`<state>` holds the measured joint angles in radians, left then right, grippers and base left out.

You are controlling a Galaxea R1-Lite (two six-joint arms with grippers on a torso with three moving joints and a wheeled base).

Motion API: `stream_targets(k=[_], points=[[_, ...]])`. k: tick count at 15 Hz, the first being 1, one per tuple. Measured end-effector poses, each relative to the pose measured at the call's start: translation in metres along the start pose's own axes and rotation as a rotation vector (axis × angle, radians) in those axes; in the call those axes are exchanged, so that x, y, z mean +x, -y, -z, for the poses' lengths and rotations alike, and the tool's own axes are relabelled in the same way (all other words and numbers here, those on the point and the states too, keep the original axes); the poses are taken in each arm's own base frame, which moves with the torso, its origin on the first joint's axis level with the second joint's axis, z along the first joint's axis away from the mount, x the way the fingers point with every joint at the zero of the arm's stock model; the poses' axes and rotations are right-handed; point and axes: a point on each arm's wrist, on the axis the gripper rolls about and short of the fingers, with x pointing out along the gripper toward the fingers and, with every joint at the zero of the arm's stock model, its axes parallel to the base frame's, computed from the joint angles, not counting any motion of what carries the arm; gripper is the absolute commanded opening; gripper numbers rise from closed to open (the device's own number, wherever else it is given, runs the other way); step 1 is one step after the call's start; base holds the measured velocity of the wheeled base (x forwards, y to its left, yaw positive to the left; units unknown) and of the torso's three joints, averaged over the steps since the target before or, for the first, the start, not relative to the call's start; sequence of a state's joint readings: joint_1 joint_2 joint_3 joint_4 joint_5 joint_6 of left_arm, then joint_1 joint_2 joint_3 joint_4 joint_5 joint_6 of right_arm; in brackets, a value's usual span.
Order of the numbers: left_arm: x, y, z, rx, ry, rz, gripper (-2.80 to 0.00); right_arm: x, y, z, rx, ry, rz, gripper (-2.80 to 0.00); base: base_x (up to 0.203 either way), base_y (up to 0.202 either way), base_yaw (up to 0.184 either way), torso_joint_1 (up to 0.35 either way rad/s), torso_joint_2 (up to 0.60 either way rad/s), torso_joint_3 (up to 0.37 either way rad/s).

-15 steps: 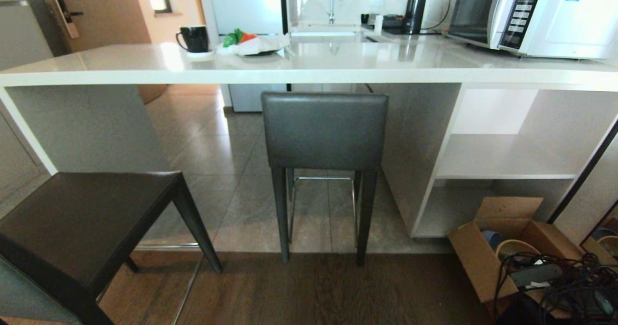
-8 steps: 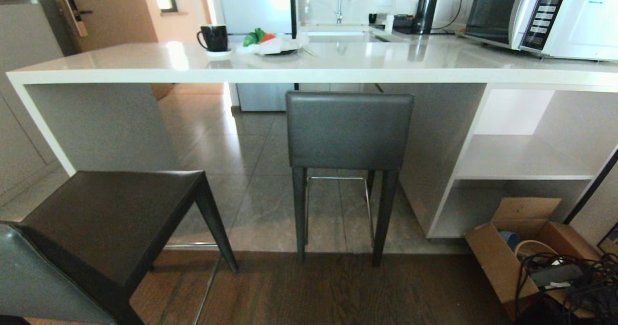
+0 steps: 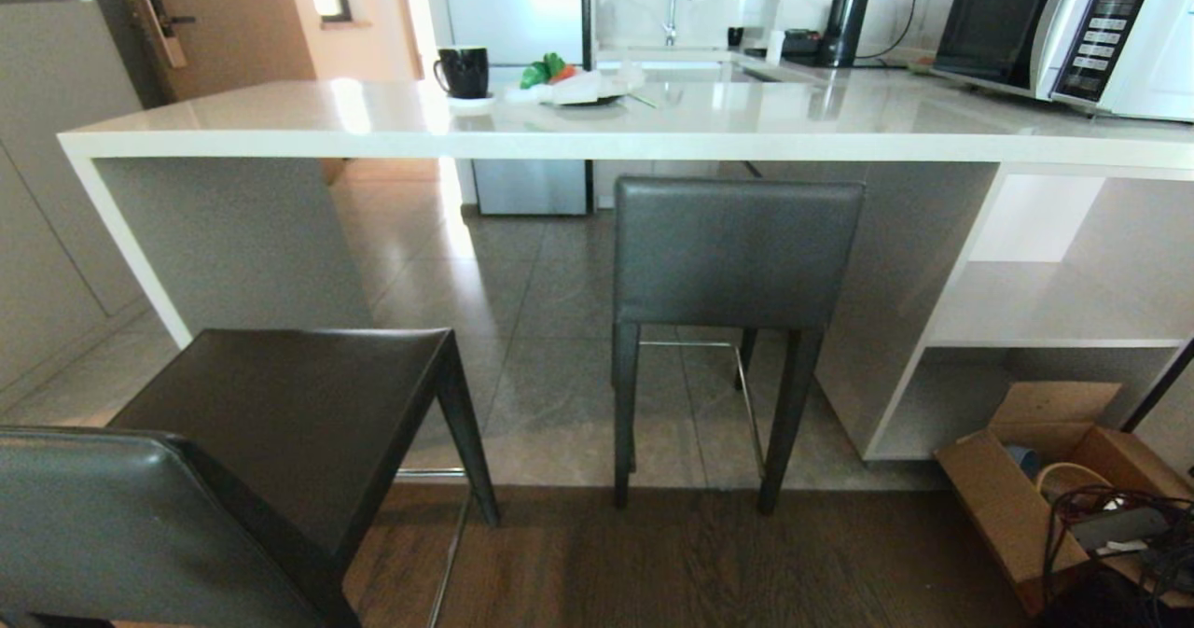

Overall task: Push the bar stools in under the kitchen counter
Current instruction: Push the gray chair back under the dining table

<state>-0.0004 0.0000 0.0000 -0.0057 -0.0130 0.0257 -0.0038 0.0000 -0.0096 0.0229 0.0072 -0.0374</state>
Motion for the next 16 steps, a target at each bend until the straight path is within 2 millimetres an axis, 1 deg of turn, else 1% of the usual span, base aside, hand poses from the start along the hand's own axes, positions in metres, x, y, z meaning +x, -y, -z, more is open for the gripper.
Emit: stream_targets(k=[5, 6, 10, 16], points=[[0.0000, 0.0000, 0.0000, 0.000, 0.000, 0.001, -2.80, 0.0000, 0.0000, 0.0000, 0.000, 0.000, -0.001, -2.80, 0.000, 0.000, 0.000, 0.000, 0.00, 0.000], [0.0000, 0.0000, -0.0001, -0.001, 0.001, 0.000, -2.80, 0.0000, 0.0000, 0.0001, 0.000, 0.000, 0.000, -2.80, -0.098, 0.000, 0.002, 0.012, 0.00, -0.002], [0.0000, 0.0000, 0.0000, -0.001, 0.000, 0.000, -2.80, 0.0000, 0.0000, 0.0001, 0.002, 0.000, -0.001, -2.80, -0.181, 0.000, -0.003, 0.000, 0.00, 0.005], [0.0000, 0.0000, 0.0000, -0.001, 0.000, 0.000, -2.80, 0.0000, 0.0000, 0.0001, 0.003, -0.001, -0.001, -2.80, -0.010, 0.000, -0.001, 0.000, 0.00, 0.001]])
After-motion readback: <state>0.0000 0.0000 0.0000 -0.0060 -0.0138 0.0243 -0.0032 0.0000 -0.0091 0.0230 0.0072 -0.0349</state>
